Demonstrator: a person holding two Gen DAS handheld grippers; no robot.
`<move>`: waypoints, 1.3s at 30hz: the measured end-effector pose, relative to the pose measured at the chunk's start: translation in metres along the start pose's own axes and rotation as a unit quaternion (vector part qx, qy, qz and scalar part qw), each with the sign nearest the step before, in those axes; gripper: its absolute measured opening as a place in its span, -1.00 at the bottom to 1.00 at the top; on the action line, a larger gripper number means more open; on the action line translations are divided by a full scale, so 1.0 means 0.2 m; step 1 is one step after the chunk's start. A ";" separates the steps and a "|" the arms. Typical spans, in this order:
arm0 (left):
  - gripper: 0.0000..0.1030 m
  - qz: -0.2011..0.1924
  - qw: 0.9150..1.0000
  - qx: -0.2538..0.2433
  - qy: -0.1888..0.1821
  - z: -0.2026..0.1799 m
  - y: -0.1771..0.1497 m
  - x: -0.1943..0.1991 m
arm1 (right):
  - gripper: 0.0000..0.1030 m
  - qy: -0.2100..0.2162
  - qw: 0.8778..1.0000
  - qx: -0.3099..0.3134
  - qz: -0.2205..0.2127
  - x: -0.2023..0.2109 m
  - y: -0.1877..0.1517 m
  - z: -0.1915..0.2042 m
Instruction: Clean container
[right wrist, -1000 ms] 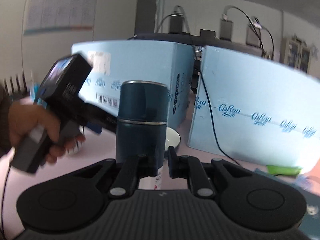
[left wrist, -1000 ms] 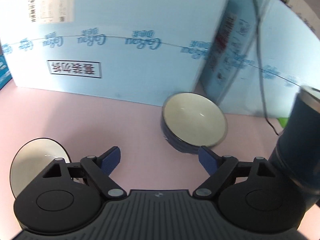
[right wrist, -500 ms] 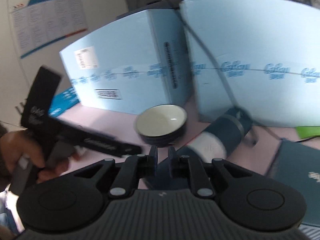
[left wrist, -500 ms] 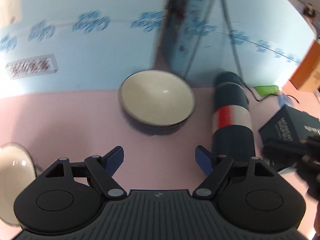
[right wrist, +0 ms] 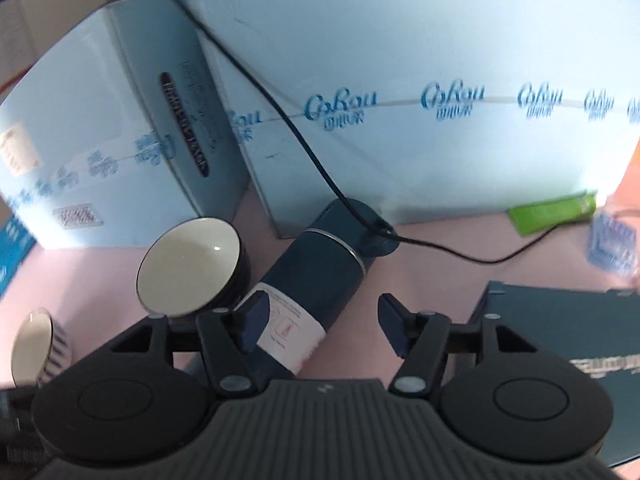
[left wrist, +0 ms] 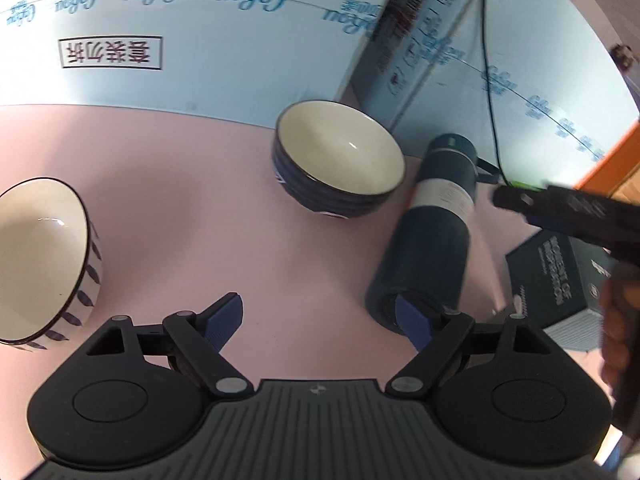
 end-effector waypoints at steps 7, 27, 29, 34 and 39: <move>0.58 0.011 1.000 0.005 -0.021 0.03 0.02 0.04 | 0.55 -0.030 0.995 -0.087 0.031 -0.22 0.06 0.03; 0.59 0.012 0.998 0.064 0.000 0.27 -0.08 0.17 | 0.43 0.005 0.984 -0.175 -0.036 -0.08 -0.06 -0.09; 0.59 0.010 0.998 0.063 0.001 0.27 -0.08 0.18 | 0.41 0.019 0.984 -0.169 -0.061 0.04 -0.08 -0.08; 0.59 0.005 0.998 0.058 0.005 0.28 -0.10 0.21 | 0.37 0.055 0.982 -0.120 -0.133 0.34 -0.18 0.01; 0.59 -0.001 0.998 0.060 0.011 0.28 -0.11 0.25 | 0.36 0.073 0.977 -0.042 -0.196 0.61 -0.39 0.07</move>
Point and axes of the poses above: each gripper's, at about its wrist camera, not at the fingertips, and x roughly against the way its jaws point, z to its left, y to its top, the point moved 1 cm from there along -x, roughly the way its jaws point, and after that the axes turned 6 degrees about -y, right-handed, at the moved point
